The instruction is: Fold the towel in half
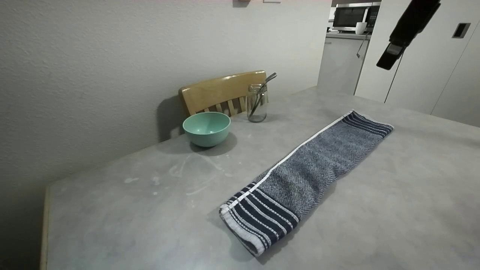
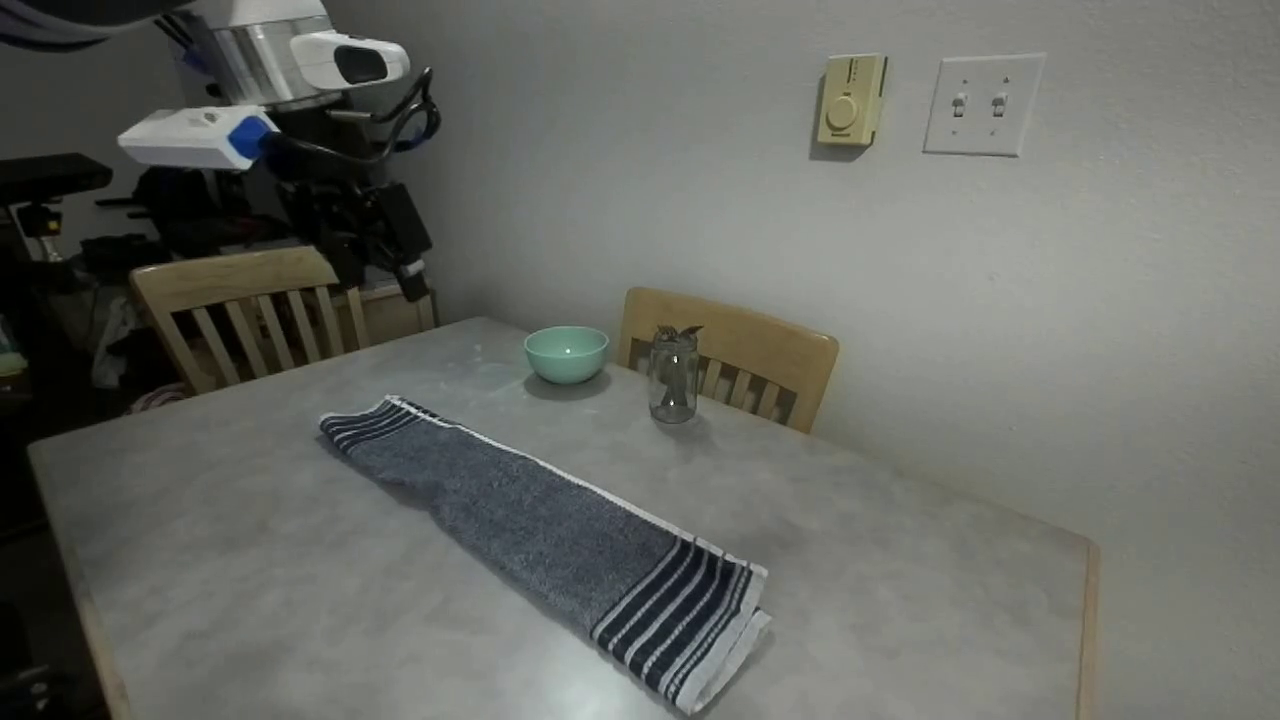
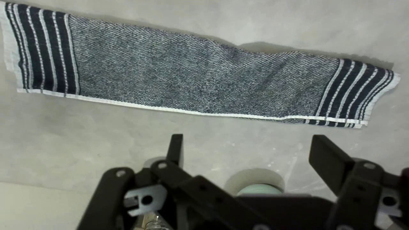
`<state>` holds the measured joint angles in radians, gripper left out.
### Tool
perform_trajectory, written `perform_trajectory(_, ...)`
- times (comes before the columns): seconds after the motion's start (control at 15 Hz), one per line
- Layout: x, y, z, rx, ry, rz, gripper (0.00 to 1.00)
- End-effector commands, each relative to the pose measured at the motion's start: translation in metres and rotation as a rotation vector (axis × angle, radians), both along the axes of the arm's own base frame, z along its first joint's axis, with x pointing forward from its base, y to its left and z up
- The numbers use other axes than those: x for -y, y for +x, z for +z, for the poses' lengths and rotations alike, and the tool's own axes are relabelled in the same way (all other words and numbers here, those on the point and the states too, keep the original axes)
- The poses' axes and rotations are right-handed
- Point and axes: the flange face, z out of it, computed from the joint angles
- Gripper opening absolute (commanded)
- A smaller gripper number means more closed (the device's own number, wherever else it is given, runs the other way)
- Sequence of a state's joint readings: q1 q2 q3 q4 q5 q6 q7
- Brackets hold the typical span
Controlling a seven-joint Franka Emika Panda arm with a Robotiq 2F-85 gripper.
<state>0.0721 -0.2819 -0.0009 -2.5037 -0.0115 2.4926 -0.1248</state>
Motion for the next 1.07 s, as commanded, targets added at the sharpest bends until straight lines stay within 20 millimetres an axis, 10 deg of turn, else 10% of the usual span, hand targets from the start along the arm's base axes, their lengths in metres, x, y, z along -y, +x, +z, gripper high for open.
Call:
perform_trajectory(0.0,0.04,0.005,-0.017,0.023,-0.001,0.02,1.0)
perform_trajectory(0.27,0.07,0.01,-0.033,-0.005,-0.009,-0.001,1.0)
perform_trajectory(1.0,0.067,0.007,-0.031,-0.014,-0.01,-0.014,1.0)
